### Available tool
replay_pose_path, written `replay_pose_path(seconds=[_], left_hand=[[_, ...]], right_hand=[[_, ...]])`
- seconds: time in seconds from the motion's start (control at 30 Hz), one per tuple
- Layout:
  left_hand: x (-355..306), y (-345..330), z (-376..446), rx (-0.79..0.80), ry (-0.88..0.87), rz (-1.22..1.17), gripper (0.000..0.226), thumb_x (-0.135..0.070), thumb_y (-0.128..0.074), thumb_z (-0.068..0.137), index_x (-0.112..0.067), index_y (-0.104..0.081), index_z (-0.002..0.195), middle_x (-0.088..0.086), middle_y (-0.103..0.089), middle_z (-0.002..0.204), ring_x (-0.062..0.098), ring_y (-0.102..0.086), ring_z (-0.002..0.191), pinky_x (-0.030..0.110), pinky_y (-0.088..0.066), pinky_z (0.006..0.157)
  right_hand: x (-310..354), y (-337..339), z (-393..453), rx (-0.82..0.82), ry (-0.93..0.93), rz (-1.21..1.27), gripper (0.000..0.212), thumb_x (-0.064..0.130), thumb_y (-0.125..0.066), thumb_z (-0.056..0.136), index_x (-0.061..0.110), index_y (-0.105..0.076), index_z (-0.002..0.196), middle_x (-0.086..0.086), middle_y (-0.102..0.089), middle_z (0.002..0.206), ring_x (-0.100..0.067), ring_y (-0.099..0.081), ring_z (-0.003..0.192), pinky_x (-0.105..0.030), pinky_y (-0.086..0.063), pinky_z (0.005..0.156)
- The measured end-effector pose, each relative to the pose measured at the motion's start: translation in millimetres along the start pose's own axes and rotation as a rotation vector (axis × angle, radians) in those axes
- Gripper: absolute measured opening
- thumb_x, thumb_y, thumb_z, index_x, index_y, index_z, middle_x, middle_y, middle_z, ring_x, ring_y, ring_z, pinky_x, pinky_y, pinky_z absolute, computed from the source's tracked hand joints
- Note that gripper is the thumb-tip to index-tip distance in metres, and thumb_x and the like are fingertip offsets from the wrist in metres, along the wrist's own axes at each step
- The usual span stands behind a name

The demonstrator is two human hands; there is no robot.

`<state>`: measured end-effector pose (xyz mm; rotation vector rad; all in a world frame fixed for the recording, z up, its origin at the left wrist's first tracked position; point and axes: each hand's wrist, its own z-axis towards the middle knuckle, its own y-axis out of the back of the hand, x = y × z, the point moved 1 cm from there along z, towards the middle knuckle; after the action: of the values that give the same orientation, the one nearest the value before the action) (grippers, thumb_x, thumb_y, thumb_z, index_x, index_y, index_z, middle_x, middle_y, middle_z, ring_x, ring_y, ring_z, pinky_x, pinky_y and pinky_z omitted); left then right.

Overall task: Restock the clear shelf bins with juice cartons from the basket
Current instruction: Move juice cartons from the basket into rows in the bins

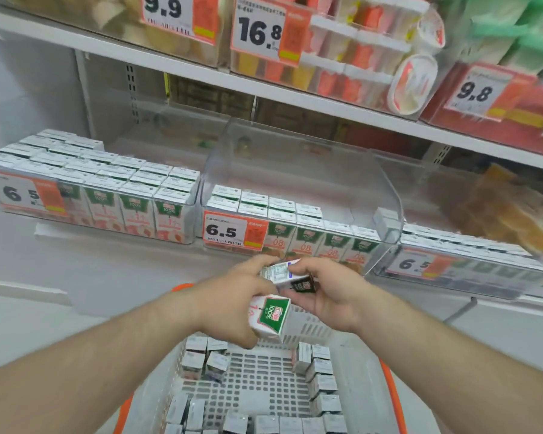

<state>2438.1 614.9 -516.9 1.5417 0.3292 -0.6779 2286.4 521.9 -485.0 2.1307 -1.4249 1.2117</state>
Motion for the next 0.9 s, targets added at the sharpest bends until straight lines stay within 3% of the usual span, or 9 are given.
replay_pose_path(seconds=[0.07, 0.17, 0.3, 0.37, 0.43, 0.5, 0.6, 0.77, 0.9], left_hand=[[4.2, -4.1, 12.5, -0.036, 0.001, 0.02, 0.039, -0.025, -0.077, 0.062, -0.029, -0.068, 0.1, -0.016, -0.024, 0.14, 0.005, -0.042, 0.125, 0.025, -0.046, 0.096], [1.0, -7.5, 32.1, -0.056, -0.031, -0.022, 0.037, -0.022, -0.078, 0.06, -0.026, -0.07, 0.096, -0.013, -0.032, 0.128, 0.0, -0.043, 0.118, 0.015, -0.042, 0.094], [-10.9, -10.9, 48.8, -0.093, -0.074, -0.133, 0.04, -0.02, -0.079, 0.058, -0.022, -0.071, 0.097, -0.012, -0.037, 0.128, -0.002, -0.042, 0.121, 0.02, -0.042, 0.099], [-18.3, -12.3, 52.1, -0.123, -0.079, -0.146, 0.042, -0.023, -0.079, 0.056, -0.021, -0.072, 0.098, -0.011, -0.038, 0.131, -0.001, -0.04, 0.125, 0.023, -0.041, 0.101], [-28.9, -16.0, 54.1, -0.166, -0.088, -0.153, 0.042, -0.023, -0.08, 0.056, -0.022, -0.073, 0.097, -0.011, -0.039, 0.133, -0.002, -0.041, 0.125, 0.02, -0.04, 0.101], [-42.3, -21.5, 56.9, -0.22, -0.114, -0.16, 0.04, -0.023, -0.08, 0.055, -0.021, -0.073, 0.095, -0.011, -0.04, 0.132, -0.001, -0.046, 0.121, 0.014, -0.04, 0.096], [-63.7, -29.9, 68.8, -0.307, -0.142, -0.148, 0.039, -0.02, -0.081, 0.055, -0.019, -0.074, 0.093, -0.012, -0.04, 0.132, -0.001, -0.049, 0.118, 0.009, -0.037, 0.094], [-100.1, -38.1, 107.8, -0.374, -0.17, -0.178, 0.047, -0.01, -0.084, 0.056, -0.02, -0.074, 0.1, -0.009, -0.038, 0.136, 0.0, -0.047, 0.124, 0.012, -0.038, 0.097], [-119.5, -41.8, 130.1, -0.418, -0.19, -0.165, 0.044, -0.013, -0.081, 0.057, -0.019, -0.074, 0.1, -0.015, -0.035, 0.137, -0.004, -0.05, 0.12, 0.01, -0.039, 0.094]], right_hand=[[3.5, 6.0, 6.8, -0.01, 0.023, -0.077, 0.019, 0.009, -0.066, 0.089, 0.001, -0.067, 0.107, -0.016, -0.07, 0.091, -0.022, -0.07, 0.065, -0.024, -0.06, 0.058], [11.3, 26.0, 7.7, -0.039, 0.107, -0.236, 0.035, 0.038, -0.068, 0.089, 0.006, -0.071, 0.101, -0.013, -0.072, 0.082, -0.018, -0.061, 0.053, -0.024, -0.05, 0.045], [22.8, 58.9, 2.1, 0.042, 0.152, -0.32, 0.063, 0.065, -0.038, 0.095, 0.013, -0.07, 0.112, -0.013, -0.073, 0.092, -0.019, -0.053, 0.051, -0.026, -0.038, 0.046], [25.3, 69.7, -3.8, 0.087, 0.166, -0.29, 0.062, 0.062, -0.032, 0.099, 0.014, -0.068, 0.116, -0.013, -0.073, 0.095, -0.021, -0.054, 0.054, -0.027, -0.04, 0.048], [27.8, 79.2, -10.8, 0.123, 0.204, -0.3, 0.054, 0.055, -0.041, 0.098, 0.013, -0.067, 0.117, -0.012, -0.072, 0.096, -0.023, -0.058, 0.058, -0.029, -0.043, 0.051], [32.0, 90.1, -21.2, 0.156, 0.266, -0.35, 0.049, 0.046, -0.059, 0.082, 0.015, -0.064, 0.119, -0.013, -0.072, 0.097, -0.023, -0.061, 0.065, -0.032, -0.046, 0.058], [40.6, 108.9, -38.7, 0.114, 0.398, -0.482, 0.058, 0.03, -0.067, 0.063, 0.029, -0.058, 0.119, -0.002, -0.072, 0.096, -0.02, -0.065, 0.077, -0.037, -0.047, 0.071], [52.9, 135.9, -53.5, 0.035, 0.64, -0.404, 0.053, 0.025, -0.073, 0.06, 0.025, -0.058, 0.11, 0.006, -0.072, 0.094, 0.0, -0.066, 0.073, -0.015, -0.047, 0.06], [58.2, 160.6, -48.3, -0.059, 0.699, -0.31, 0.061, 0.027, -0.077, 0.057, 0.033, -0.056, 0.114, 0.004, -0.072, 0.105, -0.01, -0.069, 0.093, -0.029, -0.054, 0.078]])
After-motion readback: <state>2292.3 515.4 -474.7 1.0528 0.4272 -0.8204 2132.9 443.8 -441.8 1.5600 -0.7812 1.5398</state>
